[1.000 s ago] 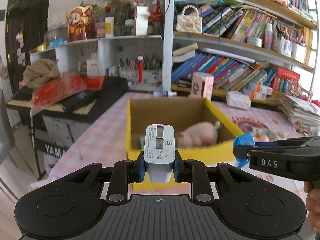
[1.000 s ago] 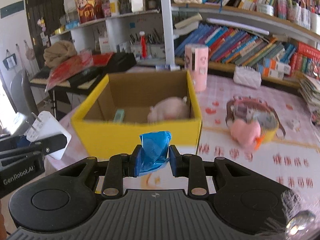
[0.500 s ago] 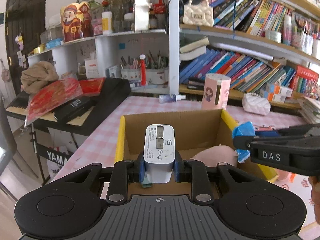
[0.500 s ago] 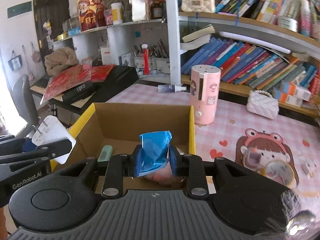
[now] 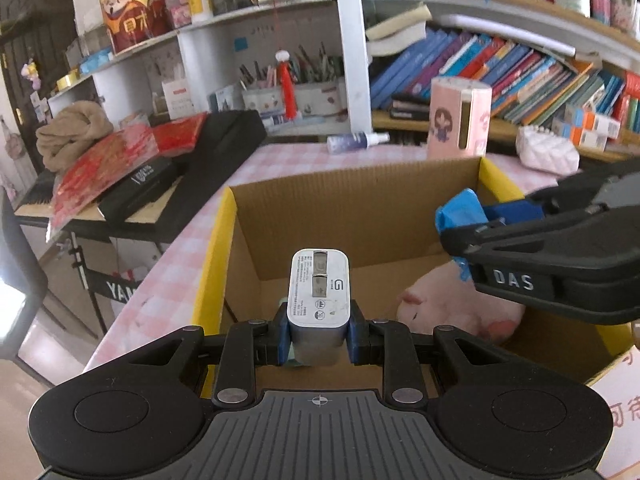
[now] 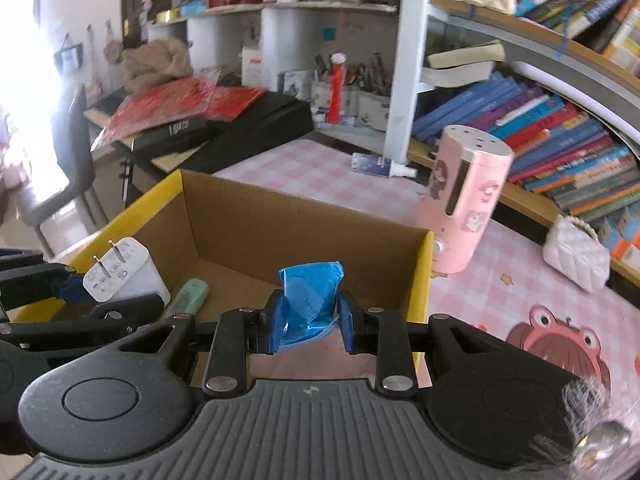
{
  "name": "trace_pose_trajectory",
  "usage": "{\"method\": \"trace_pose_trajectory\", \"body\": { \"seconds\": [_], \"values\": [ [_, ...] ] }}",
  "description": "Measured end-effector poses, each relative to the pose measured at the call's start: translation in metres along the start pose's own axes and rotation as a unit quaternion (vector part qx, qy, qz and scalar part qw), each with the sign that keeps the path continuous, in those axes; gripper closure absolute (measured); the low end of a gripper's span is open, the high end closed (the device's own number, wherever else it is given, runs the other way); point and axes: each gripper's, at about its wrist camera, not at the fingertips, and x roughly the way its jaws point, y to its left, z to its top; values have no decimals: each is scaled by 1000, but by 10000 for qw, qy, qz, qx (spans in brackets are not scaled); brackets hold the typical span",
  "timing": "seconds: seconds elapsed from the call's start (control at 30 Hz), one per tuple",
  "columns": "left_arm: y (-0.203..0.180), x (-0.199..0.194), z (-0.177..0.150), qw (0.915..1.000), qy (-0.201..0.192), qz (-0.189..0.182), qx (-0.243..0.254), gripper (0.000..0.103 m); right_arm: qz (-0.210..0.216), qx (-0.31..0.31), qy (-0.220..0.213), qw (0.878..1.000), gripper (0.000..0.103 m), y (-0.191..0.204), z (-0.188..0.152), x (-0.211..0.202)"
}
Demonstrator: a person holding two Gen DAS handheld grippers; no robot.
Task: Organize objects
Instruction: 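Lower both held items into the box and open both grippers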
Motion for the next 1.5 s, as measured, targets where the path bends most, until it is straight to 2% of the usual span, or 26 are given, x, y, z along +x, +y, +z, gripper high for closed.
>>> {"method": "trace_pose_trajectory", "body": {
  "seconds": [0.33, 0.47, 0.67, 0.93, 1.0, 1.1, 1.17, 1.23, 1.33, 1.4, 1.5],
  "values": [
    [-4, 18, -3, 9992, 390, 46, 12, 78, 225, -788, 385, 9959, 77, 13, 9, 32],
    [-4, 22, -6, 9988, 493, 19, -44, 78, 340, -1022, 665, 9919, 77, 19, 10, 43],
    [-5, 20, -5, 9992, 389, 33, -46, 78, 418, -1203, 923, 9876, 77, 24, 9, 50],
    [-2, 10, -5, 9997, 197, 80, -143, 74, 408, -1268, 1048, 9855, 76, 27, 8, 52],
    [0, 5, -5, 9997, 132, 64, -175, 72, 374, -1245, 1031, 9861, 75, 26, 8, 51],
    [2, -4, -6, 9998, -4, 94, -202, 64, 292, -1188, 939, 9880, 64, 24, 9, 46],
    [4, -11, -6, 9996, -114, 132, -224, 56, 250, -1133, 884, 9893, 61, 23, 9, 41],
    [7, -18, -7, 9993, -215, 162, -267, 52, 202, -1069, 804, 9908, 58, 22, 9, 35],
    [11, -29, -8, 9987, -357, 175, -328, 48, 100, -894, 614, 9941, 52, 19, 8, 20],
    [13, -38, -10, 9981, -467, 174, -364, 42, 45, -751, 438, 9962, 48, 18, 6, 7],
    [17, -51, -13, 9971, -626, 175, -406, 37, -96, -559, 181, 9982, 46, 18, 3, -13]
  ]
}}
